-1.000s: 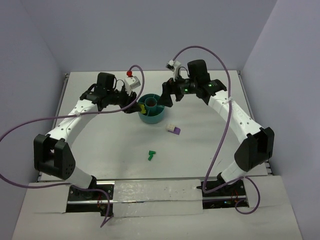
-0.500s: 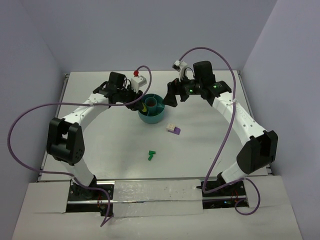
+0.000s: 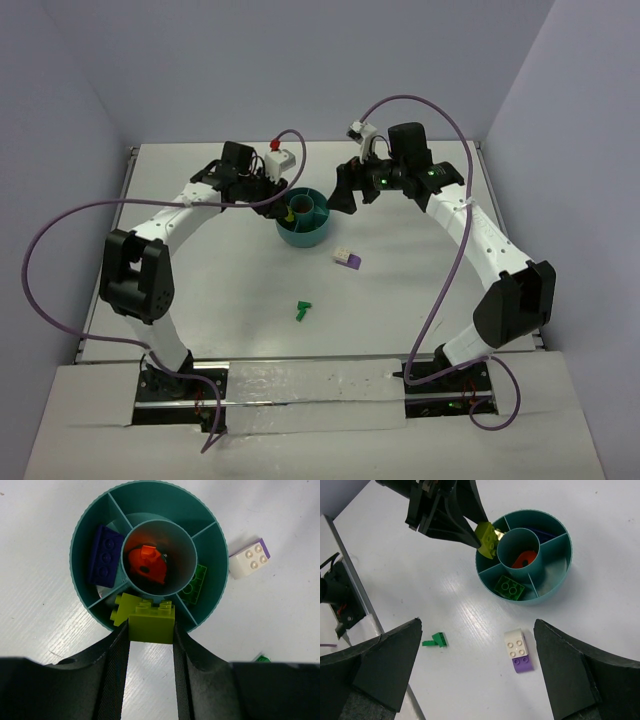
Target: Sort the legos into containers by color
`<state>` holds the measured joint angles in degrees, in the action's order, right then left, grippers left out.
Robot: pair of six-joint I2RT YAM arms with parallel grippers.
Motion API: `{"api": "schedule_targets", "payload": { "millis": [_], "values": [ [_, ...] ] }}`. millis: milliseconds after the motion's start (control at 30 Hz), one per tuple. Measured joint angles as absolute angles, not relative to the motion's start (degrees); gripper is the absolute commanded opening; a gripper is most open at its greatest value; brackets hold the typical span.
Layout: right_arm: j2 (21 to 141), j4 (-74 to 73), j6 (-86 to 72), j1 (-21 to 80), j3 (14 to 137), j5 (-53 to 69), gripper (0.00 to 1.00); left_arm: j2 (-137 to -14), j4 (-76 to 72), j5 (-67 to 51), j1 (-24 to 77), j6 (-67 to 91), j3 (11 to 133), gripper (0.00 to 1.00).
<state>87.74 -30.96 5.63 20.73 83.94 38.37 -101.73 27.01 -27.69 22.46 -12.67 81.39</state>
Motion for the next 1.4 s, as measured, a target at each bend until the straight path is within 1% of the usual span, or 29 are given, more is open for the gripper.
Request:
{"api": "schedule_targets", "payload": {
  "millis": [233, 333, 400, 533, 567, 667, 800, 900, 1000, 1067, 1100, 1167, 1200, 1267, 1400],
  "values": [
    [87.7, -31.0, 5.7, 20.6, 83.9, 38.5, 1.00, -102.0, 28.0, -27.6, 22.7, -12.7, 81.5, 0.09],
    [87.7, -31.0, 5.7, 20.6, 83.9, 38.5, 1.00, -102.0, 28.2, -27.6, 22.8, -12.7, 81.5, 0.13],
    [87.7, -31.0, 5.7, 20.6, 83.9, 38.5, 1.00, -102.0, 28.2, -27.6, 22.9, -12.7, 81.5, 0.18],
    [87.7, -31.1, 5.8, 20.6, 84.0, 38.6, 1.00, -102.0, 28.2, -27.2, 23.1, -12.7, 81.5, 0.20],
    [87.7, -31.1, 5.8, 20.6, 83.9, 38.6, 1.00, -102.0, 28.3, -27.1, 23.1, -12.7, 81.5, 0.22],
    [87.7, -31.2, 5.8, 20.6, 84.0, 38.6, 1.00, -102.0, 28.3, -26.9, 23.2, -12.7, 81.5, 0.30],
    [87.7, -31.3, 5.8, 20.6, 84.0, 38.6, 1.00, -102.0, 28.5, -26.6, 23.2, -12.8, 81.5, 0.50],
    [87.7, -31.3, 5.8, 20.6, 84.0, 38.6, 1.00, -102.0, 28.5, -26.4, 23.3, -12.9, 81.5, 0.54],
    [87.7, -31.4, 5.8, 20.6, 84.0, 38.6, 1.00, -102.0, 28.5, -26.3, 23.3, -12.9, 81.5, 0.61],
    [87.7, -31.4, 5.8, 20.6, 84.0, 38.6, 1.00, -102.0, 28.6, -26.3, 23.3, -12.9, 81.6, 0.67],
    [87.7, -31.4, 5.8, 20.6, 84.0, 38.6, 1.00, -102.0, 29.0, -26.3, 23.3, -12.9, 81.8, 0.75],
    [87.7, -31.4, 5.8, 20.6, 84.0, 38.6, 1.00, -102.0, 29.4, -26.3, 23.3, -13.0, 82.5, 0.84],
    [87.7, -31.4, 5.8, 20.6, 84.0, 38.5, 1.00, -101.8, 29.5, -26.3, 23.3, -12.9, 82.7, 0.96],
    [87.7, -31.4, 5.9, 20.6, 84.0, 38.2, 1.00, -101.0, 29.6, -26.2, 23.3, -12.8, 82.9, 0.99],
    [87.1, -31.4, 6.3, 20.6, 83.8, 35.8, 1.00, -96.9, 30.2, -25.7, 23.3, -12.7, 82.9, 0.99]
  ]
}}
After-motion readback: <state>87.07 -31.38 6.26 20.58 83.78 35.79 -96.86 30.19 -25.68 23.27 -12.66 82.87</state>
